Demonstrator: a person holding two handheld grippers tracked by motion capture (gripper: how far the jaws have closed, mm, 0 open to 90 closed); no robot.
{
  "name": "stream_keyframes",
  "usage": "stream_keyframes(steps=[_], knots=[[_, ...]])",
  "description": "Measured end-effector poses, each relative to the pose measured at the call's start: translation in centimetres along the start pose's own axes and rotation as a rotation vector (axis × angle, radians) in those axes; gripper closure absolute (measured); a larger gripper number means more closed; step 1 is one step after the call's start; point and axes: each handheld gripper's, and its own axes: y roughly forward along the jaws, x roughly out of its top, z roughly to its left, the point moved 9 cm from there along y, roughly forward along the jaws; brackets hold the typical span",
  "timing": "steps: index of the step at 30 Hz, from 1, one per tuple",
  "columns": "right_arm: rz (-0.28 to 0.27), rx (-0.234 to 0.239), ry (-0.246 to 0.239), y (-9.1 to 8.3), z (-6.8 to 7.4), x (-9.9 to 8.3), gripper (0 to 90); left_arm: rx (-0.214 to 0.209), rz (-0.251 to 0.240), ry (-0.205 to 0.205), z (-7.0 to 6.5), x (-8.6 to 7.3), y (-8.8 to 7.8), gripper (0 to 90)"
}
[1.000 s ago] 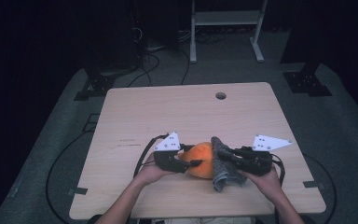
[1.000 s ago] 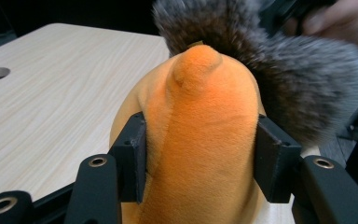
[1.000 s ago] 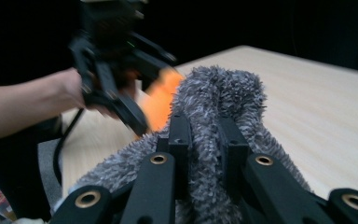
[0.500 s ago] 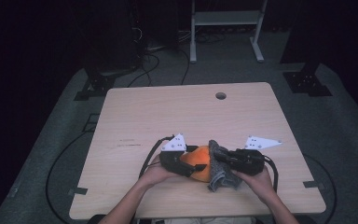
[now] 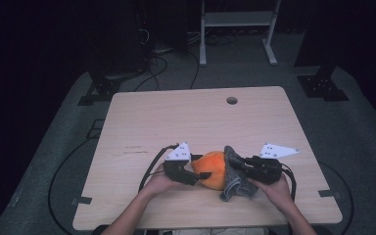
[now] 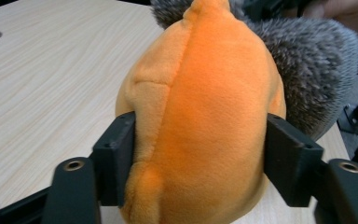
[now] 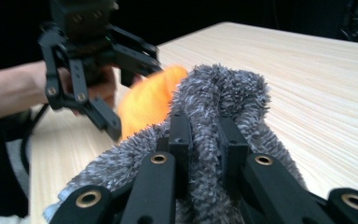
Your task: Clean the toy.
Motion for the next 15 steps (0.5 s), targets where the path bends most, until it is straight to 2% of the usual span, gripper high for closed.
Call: stream_keyframes(steps=[1,3,5,6,7,8,9,10,11,12,14,15], knots=[[0.014,-0.013,0.017,-0.3,-0.6,-0.6,78.5,0.002,-0.009,-0.007,0.0,0.0,-0.1,35.8],[0.027,-0.031,0.024,-0.5,-1.1,-0.8,78.4,0.005,-0.026,-0.023,0.0,0.4,-0.2,38.5],[0.021,-0.035,0.025,-0.8,-1.1,-0.5,78.3,0.006,-0.039,-0.035,-0.1,0.9,-0.4,39.6],[0.001,-0.037,0.017,-1.3,-1.0,0.1,78.4,0.006,-0.045,-0.040,-0.2,1.4,-0.7,40.0],[-0.024,-0.031,0.010,-1.7,-0.7,0.9,78.3,0.012,-0.060,-0.037,-0.3,2.0,-1.0,40.2],[-0.080,0.002,-0.013,-2.5,0.4,2.6,78.4,0.013,-0.062,-0.028,-0.5,2.7,-1.4,40.9],[-0.107,0.012,-0.030,-2.8,1.0,3.4,78.4,0.013,-0.062,-0.028,-0.5,2.7,-1.4,41.3],[-0.107,0.012,-0.030,-2.8,1.0,3.4,78.4,0.012,-0.060,-0.023,-0.6,2.8,-1.4,41.3],[-0.142,0.043,-0.050,-2.9,2.1,4.7,78.4,0.000,-0.069,-0.014,-1.2,3.2,-1.2,42.3],[-0.142,0.043,-0.050,-2.9,2.1,4.7,78.4,0.000,-0.069,-0.014,-1.2,3.2,-1.2,42.7],[-0.134,0.056,-0.073,-2.3,2.8,4.9,78.4,-0.029,-0.078,-0.009,-1.7,3.4,-1.1,42.9],[-0.102,0.048,-0.087,-1.5,2.9,4.3,78.3,-0.026,-0.068,-0.004,-1.7,3.3,-1.2,43.2]])
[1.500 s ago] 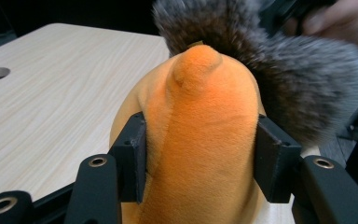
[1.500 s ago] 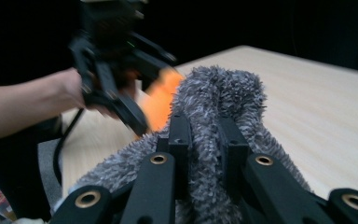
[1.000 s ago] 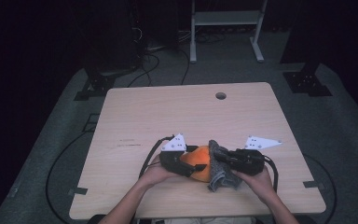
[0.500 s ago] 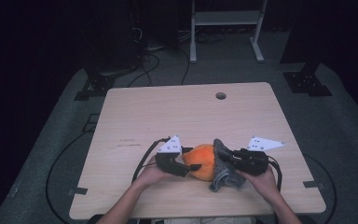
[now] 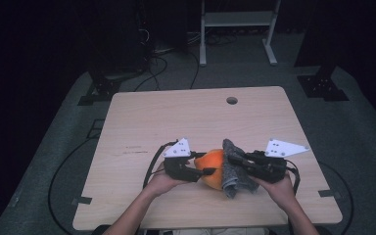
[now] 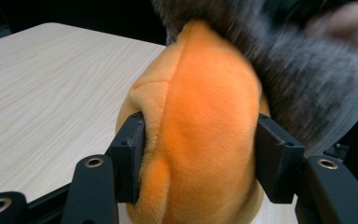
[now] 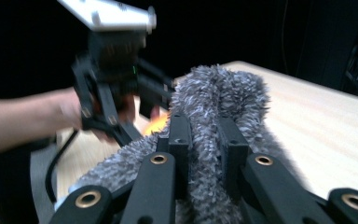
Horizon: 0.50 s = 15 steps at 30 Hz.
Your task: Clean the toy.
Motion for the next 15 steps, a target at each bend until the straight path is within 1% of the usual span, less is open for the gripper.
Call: stream_keyframes(steps=[2,4,5,6,7,8,9,10,11,12,13,14,15], knots=[[0.021,-0.006,0.014,0.1,-0.5,-0.7,78.2,0.003,0.003,-0.002,0.1,-0.1,-0.1,43.1],[0.081,-0.047,0.010,0.1,-1.4,-2.1,78.2,-0.005,-0.007,-0.031,0.7,-0.3,-0.7,42.7],[0.081,-0.047,0.010,0.1,-1.4,-2.1,78.2,-0.009,-0.010,-0.047,1.1,-0.5,-1.0,42.7],[0.098,-0.052,0.027,0.1,-1.8,-2.7,78.2,-0.005,-0.007,-0.058,1.3,-0.6,-1.2,42.6],[0.107,-0.053,0.044,0.0,-2.1,-3.1,78.2,0.009,-0.003,-0.054,1.5,-0.6,-1.3,42.5],[0.071,-0.047,0.056,-0.1,-2.0,-2.5,78.2,0.026,0.010,-0.038,1.5,-0.7,-1.2,42.4],[0.050,-0.038,0.052,-0.1,-1.8,-2.0,78.2,0.035,0.033,-0.022,1.4,-0.8,-0.9,42.3],[0.032,-0.031,0.048,-0.1,-1.6,-1.5,78.2,0.033,0.035,-0.019,1.3,-0.8,-0.6,42.2],[0.032,-0.031,0.048,-0.1,-1.6,-1.5,78.2,0.033,0.035,-0.019,1.3,-0.8,-0.6,42.1],[0.012,-0.021,0.038,0.1,-1.2,-0.9,78.2,0.031,0.034,-0.014,1.0,-0.7,-0.3,42.1],[0.005,-0.015,0.029,0.3,-1.0,-0.6,78.2,0.028,0.037,-0.010,0.9,-0.7,-0.1,41.9],[0.041,-0.020,0.016,1.0,-0.9,-1.1,78.2,0.024,0.038,-0.004,0.7,-0.6,0.0,39.1],[0.054,-0.023,0.013,1.3,-0.9,-1.4,78.4,0.027,0.042,0.001,0.7,-0.7,0.1,35.2]])
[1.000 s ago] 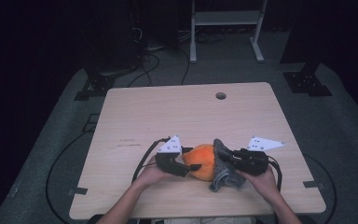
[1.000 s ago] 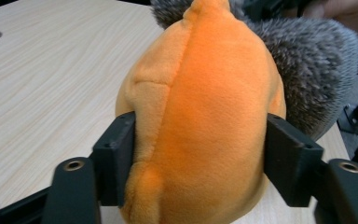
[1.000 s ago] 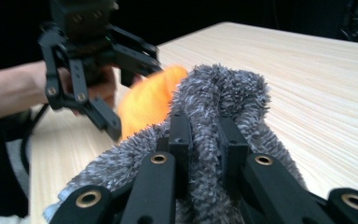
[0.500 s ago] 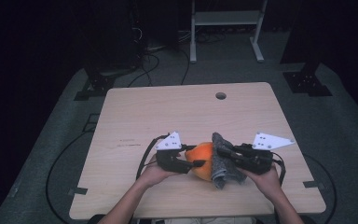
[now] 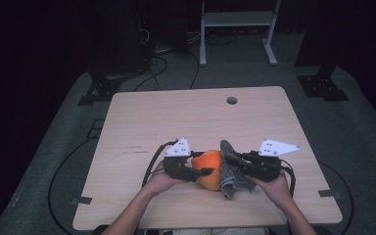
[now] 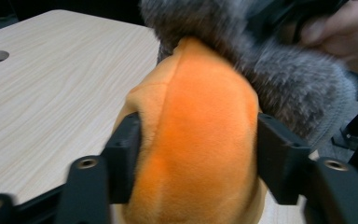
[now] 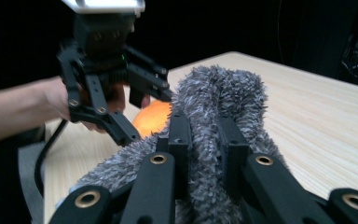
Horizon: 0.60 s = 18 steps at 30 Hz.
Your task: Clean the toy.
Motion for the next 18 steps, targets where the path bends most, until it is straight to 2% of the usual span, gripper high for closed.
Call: stream_keyframes(steps=[1,3,6,8,9,10,11,12,13,14,15,18], knots=[[0.000,0.000,0.000,0.0,0.0,0.0,78.4,0.005,0.017,0.006,0.0,-0.2,0.2,35.2],[0.019,-0.005,0.011,0.3,-0.4,-0.9,78.5,-0.020,0.009,-0.028,0.1,-0.3,0.1,21.4],[0.013,-0.019,0.048,-0.4,-1.1,-1.5,78.5,-0.030,0.020,-0.067,0.6,-0.9,0.2,8.4],[0.009,-0.015,0.055,-0.5,-1.3,-1.6,78.4,-0.045,0.056,-0.068,0.6,-1.5,0.9,8.8],[0.009,-0.011,0.052,-0.5,-1.2,-1.6,78.4,-0.026,0.081,-0.036,0.4,-1.9,1.5,9.5],[0.008,-0.011,0.045,-0.4,-1.2,-1.6,78.4,0.006,0.073,-0.022,0.6,-1.9,1.6,13.5],[0.008,-0.011,0.045,-0.4,-1.2,-1.6,78.4,0.006,0.073,-0.022,0.6,-1.9,1.6,18.4],[0.015,-0.022,0.041,-0.4,-1.3,-1.7,78.4,0.014,0.067,-0.026,0.8,-1.8,1.6,18.4],[0.010,-0.029,0.053,-0.6,-1.8,-2.1,78.5,0.013,0.062,-0.032,0.8,-1.8,1.5,26.0],[0.010,-0.029,0.053,-0.6,-1.8,-2.1,78.5,0.016,0.057,-0.040,0.9,-1.8,1.5,26.0],[0.033,-0.047,0.053,-0.8,-2.3,-2.7,78.5,0.014,0.058,-0.060,1.0,-1.9,1.5,28.2],[0.046,-0.050,0.068,-1.1,-2.4,-3.2,78.4,0.019,0.052,-0.062,1.1,-1.8,1.5,31.0]])
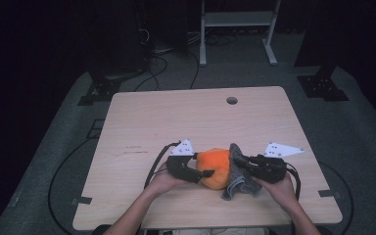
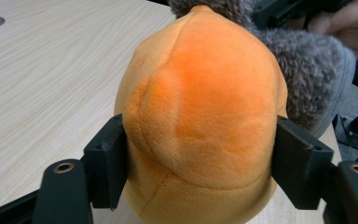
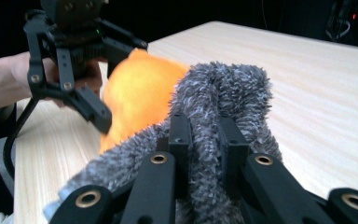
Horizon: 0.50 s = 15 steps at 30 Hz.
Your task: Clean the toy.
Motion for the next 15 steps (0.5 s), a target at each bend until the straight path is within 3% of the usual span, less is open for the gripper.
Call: stream_keyframes(steps=[2,4,8,12,15], knots=[[-0.003,-0.009,-0.012,-0.3,0.2,0.2,78.4,0.001,-0.014,-0.003,0.0,0.2,0.0,32.8],[-0.056,0.029,-0.036,-0.6,1.4,1.9,78.4,-0.018,-0.078,-0.043,-0.1,1.0,-0.3,36.9],[-0.088,0.043,-0.109,-0.3,3.2,4.1,78.3,0.003,-0.128,-0.013,-0.7,2.6,-0.8,39.7],[-0.098,0.049,-0.100,0.0,3.0,4.5,78.4,0.009,-0.128,-0.029,-0.3,2.3,-1.1,40.7],[-0.055,0.033,-0.089,1.0,2.3,3.3,78.4,0.026,-0.085,-0.043,0.4,1.3,-0.8,40.8]])
